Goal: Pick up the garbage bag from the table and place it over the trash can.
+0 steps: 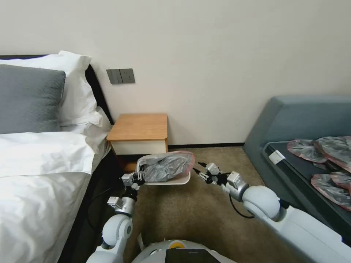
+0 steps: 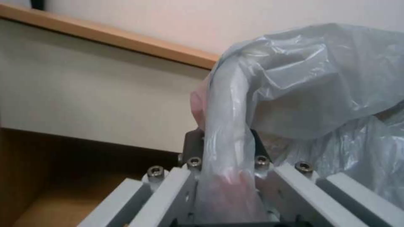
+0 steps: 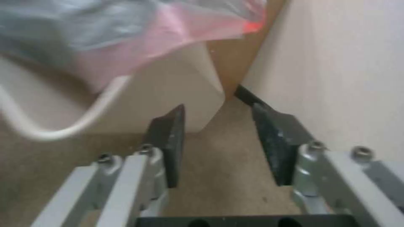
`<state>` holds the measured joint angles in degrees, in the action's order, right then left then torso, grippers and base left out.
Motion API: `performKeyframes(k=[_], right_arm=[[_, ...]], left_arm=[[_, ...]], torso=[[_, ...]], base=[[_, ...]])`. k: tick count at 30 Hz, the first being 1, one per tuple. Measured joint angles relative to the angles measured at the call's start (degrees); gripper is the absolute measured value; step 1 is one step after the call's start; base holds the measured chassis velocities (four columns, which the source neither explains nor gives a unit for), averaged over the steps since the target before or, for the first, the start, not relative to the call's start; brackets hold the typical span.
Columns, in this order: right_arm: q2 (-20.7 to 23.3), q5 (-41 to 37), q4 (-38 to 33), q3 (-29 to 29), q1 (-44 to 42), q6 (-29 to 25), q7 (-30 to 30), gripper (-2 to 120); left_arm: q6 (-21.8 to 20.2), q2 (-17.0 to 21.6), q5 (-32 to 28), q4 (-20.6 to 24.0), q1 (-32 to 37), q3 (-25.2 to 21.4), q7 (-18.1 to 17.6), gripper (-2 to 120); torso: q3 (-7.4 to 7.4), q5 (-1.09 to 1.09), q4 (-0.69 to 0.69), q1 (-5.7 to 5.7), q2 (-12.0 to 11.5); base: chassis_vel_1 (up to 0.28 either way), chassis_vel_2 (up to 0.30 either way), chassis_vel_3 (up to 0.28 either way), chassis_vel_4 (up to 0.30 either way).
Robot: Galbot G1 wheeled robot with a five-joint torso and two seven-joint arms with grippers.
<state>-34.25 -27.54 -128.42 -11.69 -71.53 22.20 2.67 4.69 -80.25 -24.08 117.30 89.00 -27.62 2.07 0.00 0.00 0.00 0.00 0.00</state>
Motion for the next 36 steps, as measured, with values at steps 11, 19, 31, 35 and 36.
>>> performKeyframes(k=[11,19,31,35,36], right_arm=[[-5.1,2.3,-5.4,-2.0,-4.2,-1.4,-4.1,86],[-12.2,-0.1,-10.4,-0.4,-5.1,-3.6,-11.1,100],[-1.9,42.2,-1.5,8.5,14.4,-14.8,14.9,100],[-1.1,44.8,1.7,18.3,26.6,-14.6,18.7,100],[-1.4,45.8,3.1,22.1,30.6,-14.4,20.1,100]], left_arm=[[-3.7,-1.6,0.1,0.3,0.0,-1.3,-4.7,3],[-4.5,-2.3,-0.8,0.7,-0.3,-1.0,-6.7,3],[-9.5,-2.1,-0.2,2.1,-1.2,0.4,-7.6,3],[-9.9,-2.5,0.8,2.1,-1.5,0.5,-7.5,3],[-10.1,-2.7,1.1,2.0,-1.7,0.5,-7.5,3]], torso=[[0.00,0.00,0.02,0.00,0.0],[0.00,0.00,0.00,0.00,0.0],[0.00,0.02,0.02,0.00,0.0],[0.00,-0.01,0.03,0.00,0.0],[0.01,-0.01,0.03,0.00,0.0]], base=[[0.000,0.000,0.000,0.000],[0.000,0.000,0.000,0.000],[0.000,0.000,0.000,0.000],[0.000,0.000,0.000,0.000],[0.000,0.000,0.000,0.000]])
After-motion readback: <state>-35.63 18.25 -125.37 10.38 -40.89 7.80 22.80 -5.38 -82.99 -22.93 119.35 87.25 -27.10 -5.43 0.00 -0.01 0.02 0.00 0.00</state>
